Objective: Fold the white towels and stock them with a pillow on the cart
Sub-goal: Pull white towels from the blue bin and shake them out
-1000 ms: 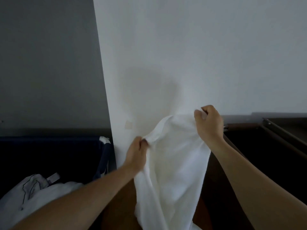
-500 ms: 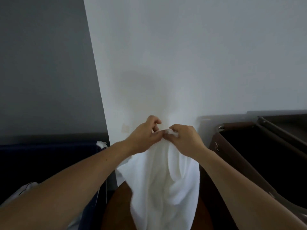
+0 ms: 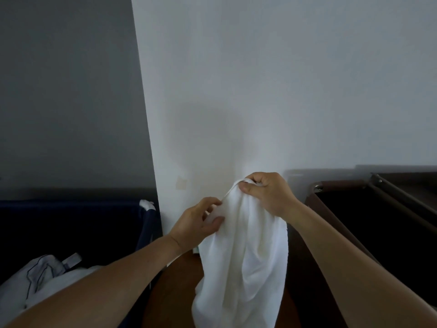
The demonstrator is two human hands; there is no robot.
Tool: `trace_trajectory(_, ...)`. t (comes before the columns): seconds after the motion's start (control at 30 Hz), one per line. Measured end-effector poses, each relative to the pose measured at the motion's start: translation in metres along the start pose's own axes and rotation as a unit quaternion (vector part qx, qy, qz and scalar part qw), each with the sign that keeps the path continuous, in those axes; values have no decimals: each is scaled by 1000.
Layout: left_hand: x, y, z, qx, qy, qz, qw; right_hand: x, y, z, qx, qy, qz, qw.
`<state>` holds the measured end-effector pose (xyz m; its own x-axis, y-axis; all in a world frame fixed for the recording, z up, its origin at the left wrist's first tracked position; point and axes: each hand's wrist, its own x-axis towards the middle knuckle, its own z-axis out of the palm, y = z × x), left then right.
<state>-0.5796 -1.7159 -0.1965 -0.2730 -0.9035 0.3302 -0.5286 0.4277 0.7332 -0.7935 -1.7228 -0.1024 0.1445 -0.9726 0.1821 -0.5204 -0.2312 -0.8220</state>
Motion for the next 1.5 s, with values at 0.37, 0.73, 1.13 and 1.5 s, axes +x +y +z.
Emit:
trace_trajectory(0.37,-13,-24,3,-49,-88,-146,984,5,18,-16,-150,41,-4,988)
trace_trajectory(0.73,42,59,-21,239,-204,84,946,-3,31,25,-201,-91,-116,968)
trace_trajectory(1.13,16,22,2,151,-181,29,971,2,37,1,-157,-40,-76,984)
trace_trajectory(1.5,-9,-34,-15,96,-146,-109,978,16,61,-38,-103,142,79,981)
